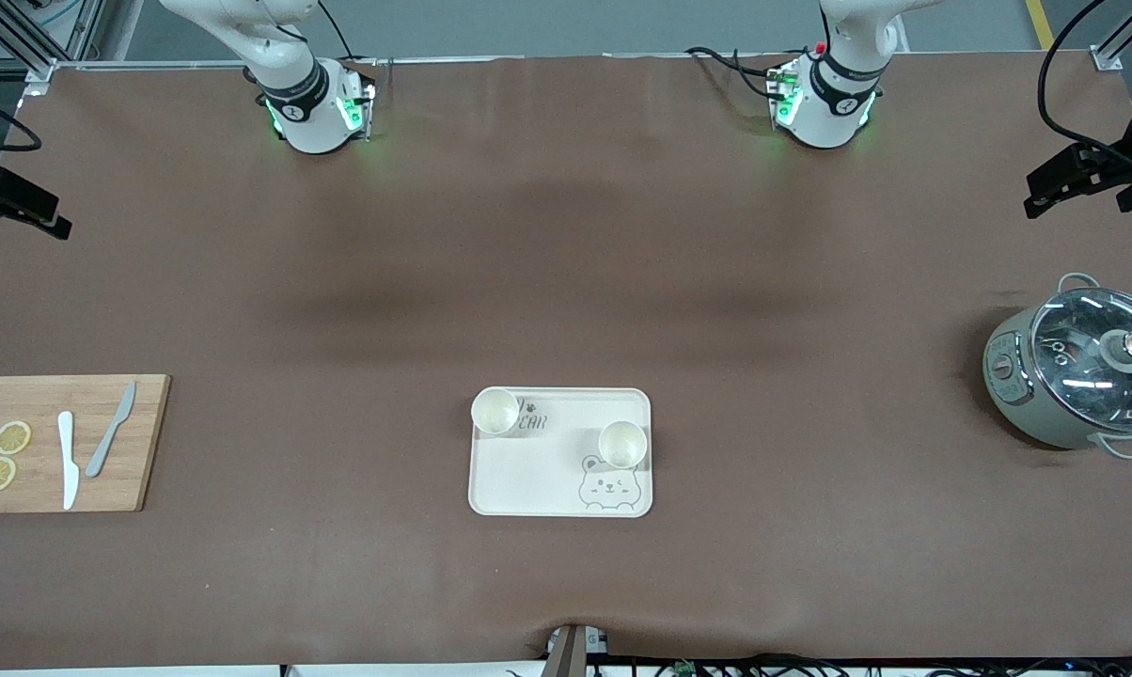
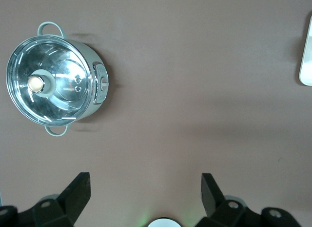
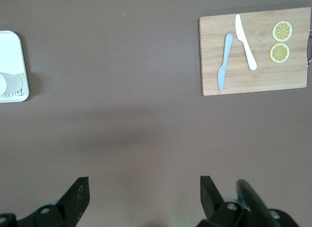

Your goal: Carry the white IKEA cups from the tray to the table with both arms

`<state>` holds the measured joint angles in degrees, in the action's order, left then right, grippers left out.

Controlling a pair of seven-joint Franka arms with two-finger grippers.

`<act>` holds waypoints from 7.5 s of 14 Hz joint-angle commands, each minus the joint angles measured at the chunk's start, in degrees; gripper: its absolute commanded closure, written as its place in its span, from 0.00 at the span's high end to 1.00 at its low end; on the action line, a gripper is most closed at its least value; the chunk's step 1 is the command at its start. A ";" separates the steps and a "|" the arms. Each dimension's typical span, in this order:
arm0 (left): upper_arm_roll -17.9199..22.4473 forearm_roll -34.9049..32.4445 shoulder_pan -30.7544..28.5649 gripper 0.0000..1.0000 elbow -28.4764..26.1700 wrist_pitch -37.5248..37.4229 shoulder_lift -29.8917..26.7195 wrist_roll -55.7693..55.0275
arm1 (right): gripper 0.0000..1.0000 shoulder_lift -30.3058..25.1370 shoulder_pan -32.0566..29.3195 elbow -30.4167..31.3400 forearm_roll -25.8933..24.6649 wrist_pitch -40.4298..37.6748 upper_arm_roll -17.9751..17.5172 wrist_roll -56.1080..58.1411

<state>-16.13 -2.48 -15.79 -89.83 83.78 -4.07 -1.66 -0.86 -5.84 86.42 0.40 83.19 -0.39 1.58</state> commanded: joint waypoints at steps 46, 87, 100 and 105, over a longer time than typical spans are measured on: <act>1.62 0.46 32.74 0.93 13.54 41.91 45.10 -42.45 | 1.00 20.99 4.00 -2.66 1.62 13.80 -0.49 -22.67; 2.16 -1.91 10.43 0.00 -19.41 41.56 26.48 -36.13 | 0.03 41.03 35.11 1.91 10.76 49.79 -0.49 -78.92; 1.19 0.73 7.17 0.00 -27.68 55.00 28.23 -36.13 | 0.00 35.67 25.90 -1.43 11.12 33.20 -0.05 -65.34; 1.28 0.81 7.17 1.00 -27.15 54.48 27.02 -36.57 | 0.00 33.74 15.70 2.94 10.85 27.99 0.04 -38.11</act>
<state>-14.02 -2.80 -7.83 -116.93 138.77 24.84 -38.13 35.58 13.35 84.80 10.85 111.30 0.47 -45.32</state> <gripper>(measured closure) 0.780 0.978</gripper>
